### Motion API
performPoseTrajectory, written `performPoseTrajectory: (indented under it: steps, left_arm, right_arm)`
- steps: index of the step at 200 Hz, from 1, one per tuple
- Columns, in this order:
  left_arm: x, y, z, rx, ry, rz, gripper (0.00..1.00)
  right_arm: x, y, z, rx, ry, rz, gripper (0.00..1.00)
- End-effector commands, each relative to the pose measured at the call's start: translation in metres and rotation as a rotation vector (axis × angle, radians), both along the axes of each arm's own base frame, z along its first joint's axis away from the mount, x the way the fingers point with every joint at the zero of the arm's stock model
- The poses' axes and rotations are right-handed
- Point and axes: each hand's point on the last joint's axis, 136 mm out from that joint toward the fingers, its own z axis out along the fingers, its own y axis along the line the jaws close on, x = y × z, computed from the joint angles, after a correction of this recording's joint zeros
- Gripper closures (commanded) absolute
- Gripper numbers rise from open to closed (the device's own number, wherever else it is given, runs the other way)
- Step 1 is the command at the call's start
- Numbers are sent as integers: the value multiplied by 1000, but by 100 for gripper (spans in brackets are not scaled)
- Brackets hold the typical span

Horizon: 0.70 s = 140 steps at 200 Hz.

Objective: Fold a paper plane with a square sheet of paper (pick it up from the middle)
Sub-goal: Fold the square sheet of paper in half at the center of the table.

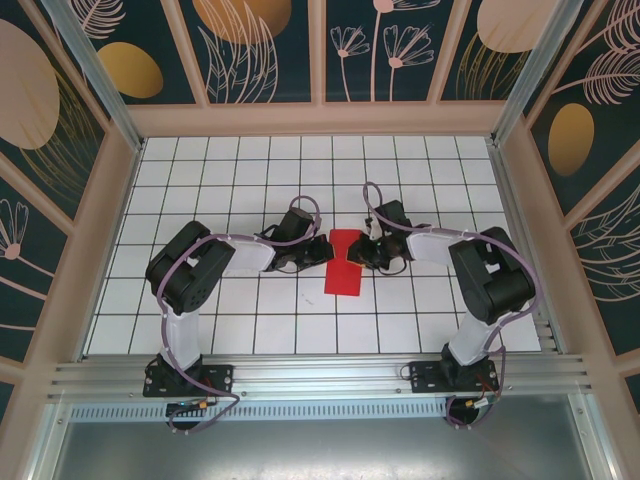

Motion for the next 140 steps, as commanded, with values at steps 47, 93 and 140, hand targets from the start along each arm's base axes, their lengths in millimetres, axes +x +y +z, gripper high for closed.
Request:
performPoseTrajectory:
  steps: [47,93,140]
  left_arm:
    - [-15,12,-38,98,76,-7,96]
    - [-15,12,-37,97,77,-7,96]
    - [-15,11,-36,93,75,-11,97]
  right_arm:
    - [-14,-23,-37,-94,69,-32,78]
    - [-6,-6,5,23,-7,-9,76]
    - [-11,5,48,141,-72,26,76]
